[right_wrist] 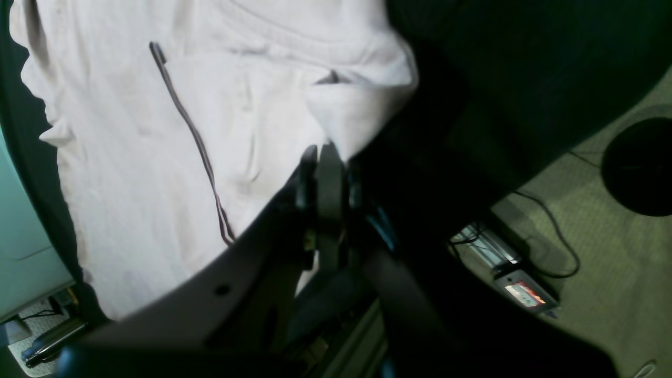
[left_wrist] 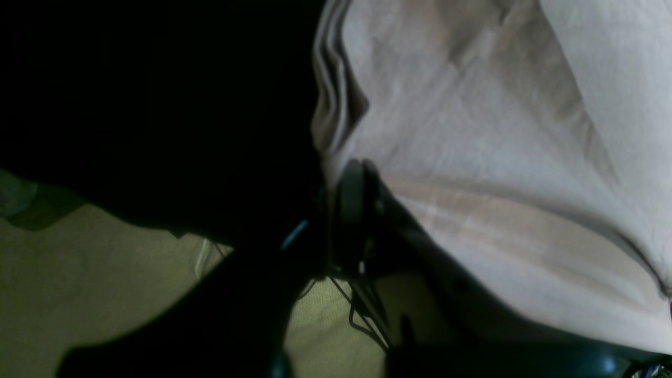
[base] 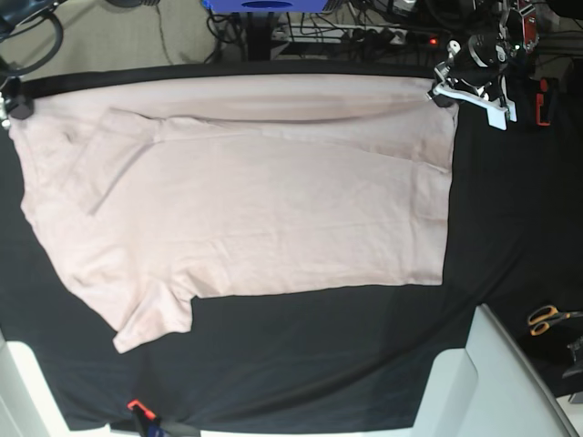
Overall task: Fold the T-shirt properly
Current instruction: 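Release the shirt and move the left gripper along the shirt side, then grasp the shirt side near the sleeve with the right gripper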
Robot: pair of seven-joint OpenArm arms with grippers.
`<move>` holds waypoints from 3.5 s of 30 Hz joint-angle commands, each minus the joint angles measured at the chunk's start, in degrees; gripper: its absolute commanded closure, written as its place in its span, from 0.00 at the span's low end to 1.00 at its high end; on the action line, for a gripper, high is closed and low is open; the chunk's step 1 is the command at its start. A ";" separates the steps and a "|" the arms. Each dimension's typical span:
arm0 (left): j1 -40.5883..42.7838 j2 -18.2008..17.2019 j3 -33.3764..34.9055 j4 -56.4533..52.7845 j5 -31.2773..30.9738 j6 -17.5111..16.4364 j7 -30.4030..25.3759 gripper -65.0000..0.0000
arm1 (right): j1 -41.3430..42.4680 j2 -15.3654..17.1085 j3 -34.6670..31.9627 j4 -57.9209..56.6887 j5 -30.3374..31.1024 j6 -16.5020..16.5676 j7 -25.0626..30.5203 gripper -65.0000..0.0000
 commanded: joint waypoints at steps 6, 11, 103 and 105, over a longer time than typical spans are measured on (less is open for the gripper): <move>0.20 -0.86 -0.67 0.96 1.56 0.52 -0.82 1.00 | -0.42 0.95 0.38 0.86 0.62 0.12 0.71 0.99; 0.11 0.46 -0.32 1.04 9.38 0.52 -0.82 1.00 | -0.42 0.95 0.38 0.86 0.62 0.03 0.63 0.98; -16.86 -9.04 2.14 12.47 9.65 0.25 13.43 0.08 | 40.20 16.68 -97.56 -61.64 8.70 -5.68 68.93 0.37; -16.59 -9.04 2.05 12.47 9.65 0.25 13.43 0.08 | 40.20 16.07 -97.47 -61.64 8.70 -5.68 68.93 0.39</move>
